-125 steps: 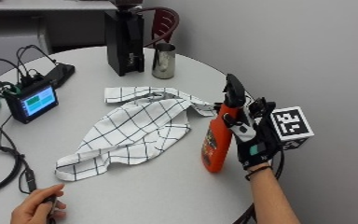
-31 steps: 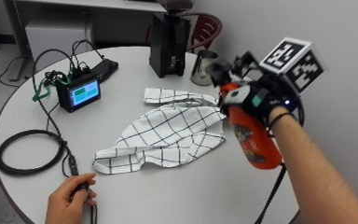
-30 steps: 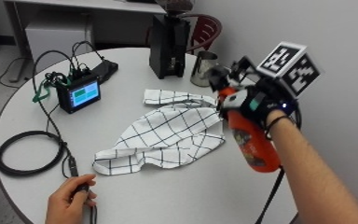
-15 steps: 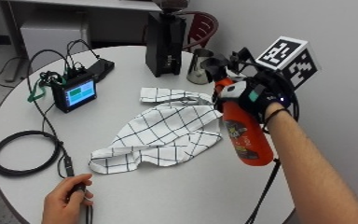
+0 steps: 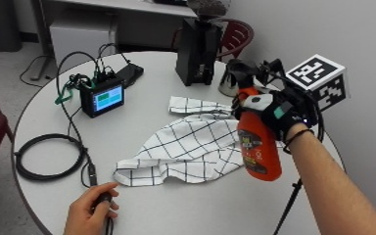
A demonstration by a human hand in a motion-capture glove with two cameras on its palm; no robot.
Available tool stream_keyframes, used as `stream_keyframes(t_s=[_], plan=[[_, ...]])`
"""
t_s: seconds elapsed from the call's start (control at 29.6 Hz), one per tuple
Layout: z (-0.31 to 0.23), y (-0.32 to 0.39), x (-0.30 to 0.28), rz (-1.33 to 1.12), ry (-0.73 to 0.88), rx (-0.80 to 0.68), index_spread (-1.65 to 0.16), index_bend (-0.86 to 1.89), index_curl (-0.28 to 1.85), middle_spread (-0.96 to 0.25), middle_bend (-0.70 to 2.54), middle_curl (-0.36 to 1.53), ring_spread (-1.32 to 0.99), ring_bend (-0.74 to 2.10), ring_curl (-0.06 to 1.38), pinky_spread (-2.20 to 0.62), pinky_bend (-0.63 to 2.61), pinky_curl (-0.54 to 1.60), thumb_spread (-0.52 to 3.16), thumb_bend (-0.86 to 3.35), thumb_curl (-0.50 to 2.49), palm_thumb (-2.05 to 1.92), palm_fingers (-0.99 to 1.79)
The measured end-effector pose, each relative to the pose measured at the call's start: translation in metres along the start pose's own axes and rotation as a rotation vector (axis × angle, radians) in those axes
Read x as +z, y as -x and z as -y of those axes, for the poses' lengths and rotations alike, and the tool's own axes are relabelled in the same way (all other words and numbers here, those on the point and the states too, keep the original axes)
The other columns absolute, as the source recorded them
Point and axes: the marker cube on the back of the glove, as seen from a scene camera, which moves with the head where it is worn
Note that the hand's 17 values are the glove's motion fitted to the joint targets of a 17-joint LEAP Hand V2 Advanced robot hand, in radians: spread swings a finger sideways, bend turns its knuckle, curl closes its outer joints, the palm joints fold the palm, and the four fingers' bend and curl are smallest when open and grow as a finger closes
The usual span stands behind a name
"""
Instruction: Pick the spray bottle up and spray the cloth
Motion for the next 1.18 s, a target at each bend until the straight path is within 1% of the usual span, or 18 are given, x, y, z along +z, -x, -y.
stream_keyframes(t_s=[0.2, 0.37, 0.51, 0.71, 0.91, 1.18], plan=[[0.0, 0.045, 0.01, 0.11, -0.121, -0.196, -0.18, 0.16, 0.44, -0.11, 0.46, 0.52, -0.14, 0.44, 0.44, 0.28, 0.17, 0.27, 0.47, -0.03, 0.77, 1.04, 1.1], [0.009, 0.066, 0.035, 0.19, -0.166, -0.334, -0.18, 0.16, 0.44, -0.11, 0.46, 0.52, -0.14, 0.44, 0.44, 0.28, 0.16, 0.27, 0.47, -0.03, 0.77, 1.04, 1.1], [0.02, 0.074, 0.062, 0.217, -0.184, -0.405, -0.18, 0.15, 0.44, -0.11, 0.46, 0.52, -0.14, 0.44, 0.44, 0.28, 0.17, 0.27, 0.47, -0.03, 0.78, 1.04, 1.09], [0.035, 0.076, 0.109, 0.272, -0.146, -0.442, -0.19, 0.15, 0.44, -0.12, 0.46, 0.52, -0.14, 0.44, 0.44, 0.27, 0.15, 0.26, 0.48, -0.03, 0.78, 1.03, 1.08], [0.053, 0.068, 0.146, 0.238, -0.147, -0.44, -0.19, 0.14, 0.44, -0.12, 0.46, 0.52, -0.14, 0.44, 0.44, 0.27, 0.15, 0.26, 0.51, -0.03, 0.77, 1.03, 1.07], [0.064, 0.065, 0.171, 0.223, -0.148, -0.462, -0.2, 0.14, 0.43, -0.12, 0.45, 0.52, -0.14, 0.44, 0.44, 0.27, 0.15, 0.25, 0.53, -0.03, 0.77, 1.03, 1.06]])
